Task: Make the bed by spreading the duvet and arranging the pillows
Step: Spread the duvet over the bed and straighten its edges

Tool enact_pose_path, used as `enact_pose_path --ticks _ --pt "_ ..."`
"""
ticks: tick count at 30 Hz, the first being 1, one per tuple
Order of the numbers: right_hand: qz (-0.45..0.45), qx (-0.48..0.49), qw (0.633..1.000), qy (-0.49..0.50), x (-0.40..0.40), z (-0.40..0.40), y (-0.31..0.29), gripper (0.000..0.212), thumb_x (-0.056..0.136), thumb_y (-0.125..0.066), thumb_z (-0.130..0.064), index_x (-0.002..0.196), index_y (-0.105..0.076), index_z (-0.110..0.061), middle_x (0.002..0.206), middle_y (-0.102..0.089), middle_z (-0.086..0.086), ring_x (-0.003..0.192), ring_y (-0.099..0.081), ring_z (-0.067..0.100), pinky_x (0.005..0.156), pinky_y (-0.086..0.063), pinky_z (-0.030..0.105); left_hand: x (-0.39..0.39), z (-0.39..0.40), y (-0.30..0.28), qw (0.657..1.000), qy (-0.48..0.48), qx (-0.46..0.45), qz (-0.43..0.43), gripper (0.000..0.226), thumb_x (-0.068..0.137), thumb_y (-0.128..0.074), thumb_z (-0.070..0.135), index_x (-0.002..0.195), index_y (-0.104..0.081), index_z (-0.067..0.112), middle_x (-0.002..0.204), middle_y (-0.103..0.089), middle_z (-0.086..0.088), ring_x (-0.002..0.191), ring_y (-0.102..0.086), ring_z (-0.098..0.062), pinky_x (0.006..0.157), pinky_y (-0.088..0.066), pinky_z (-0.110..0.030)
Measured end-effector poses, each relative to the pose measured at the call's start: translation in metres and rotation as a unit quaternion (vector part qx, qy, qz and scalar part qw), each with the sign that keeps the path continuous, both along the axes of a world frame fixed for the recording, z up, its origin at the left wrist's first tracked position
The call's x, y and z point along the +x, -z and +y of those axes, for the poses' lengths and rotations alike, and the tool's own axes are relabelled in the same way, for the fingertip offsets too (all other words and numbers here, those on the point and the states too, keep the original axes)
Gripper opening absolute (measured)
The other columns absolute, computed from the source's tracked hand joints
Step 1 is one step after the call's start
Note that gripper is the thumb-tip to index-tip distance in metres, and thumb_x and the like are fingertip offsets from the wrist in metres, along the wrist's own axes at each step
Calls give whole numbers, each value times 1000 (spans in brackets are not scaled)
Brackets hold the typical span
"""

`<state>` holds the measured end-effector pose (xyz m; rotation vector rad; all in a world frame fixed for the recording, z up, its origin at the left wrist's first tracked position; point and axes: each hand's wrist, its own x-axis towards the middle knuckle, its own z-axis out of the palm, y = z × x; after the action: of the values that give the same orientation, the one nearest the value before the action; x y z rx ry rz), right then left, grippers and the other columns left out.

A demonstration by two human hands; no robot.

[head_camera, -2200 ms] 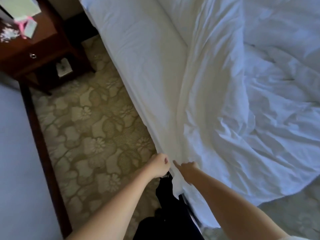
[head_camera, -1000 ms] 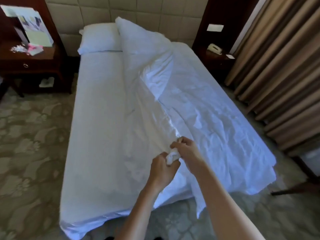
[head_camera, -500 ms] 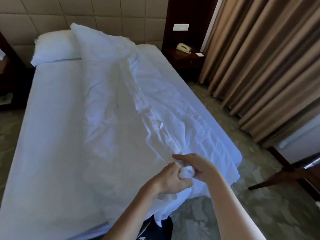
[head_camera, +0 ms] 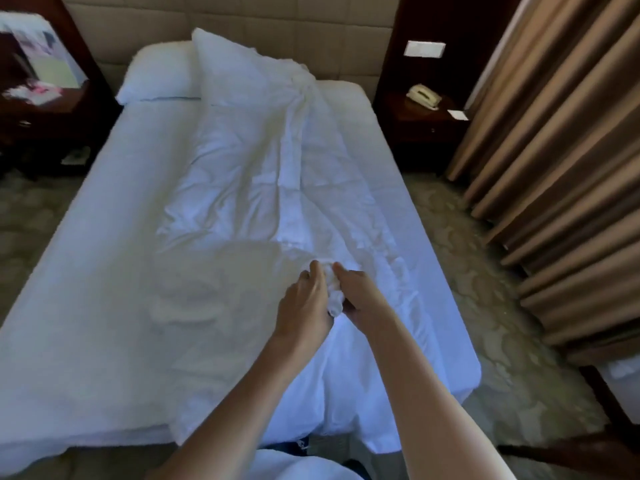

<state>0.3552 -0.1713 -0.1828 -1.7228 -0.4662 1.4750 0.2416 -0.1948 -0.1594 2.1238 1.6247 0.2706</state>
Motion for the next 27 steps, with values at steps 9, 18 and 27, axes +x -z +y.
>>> enact_pose_path --ticks 9,18,27 --pt "200 -17 977 -76 44 20 11 22 93 -62 -27 98 -64 -6 74 -62 7 60 -57 17 51 -50 24 42 -13 -11 956 -262 6 -128 13 79 -52 5 80 -59 16 79 -68 -8 84 -62 -39 63 -38 -29" --pt "148 -102 940 -290 104 -14 39 42 82 -78 -31 118 -65 -11 103 -66 6 95 -64 20 85 -53 28 112 -114 -8 940 -306 -34 -146 36 63 -36 23 83 -65 15 82 -70 -4 81 -64 -34 65 -48 -33" --pt "188 248 936 -164 193 -42 -64 29 88 -47 6 112 -62 0 97 -67 18 86 -67 28 82 -56 41 198 -151 -53 921 -295 52 -248 13 62 -43 21 69 -51 14 57 -45 6 59 -35 -18 52 -31 -26"
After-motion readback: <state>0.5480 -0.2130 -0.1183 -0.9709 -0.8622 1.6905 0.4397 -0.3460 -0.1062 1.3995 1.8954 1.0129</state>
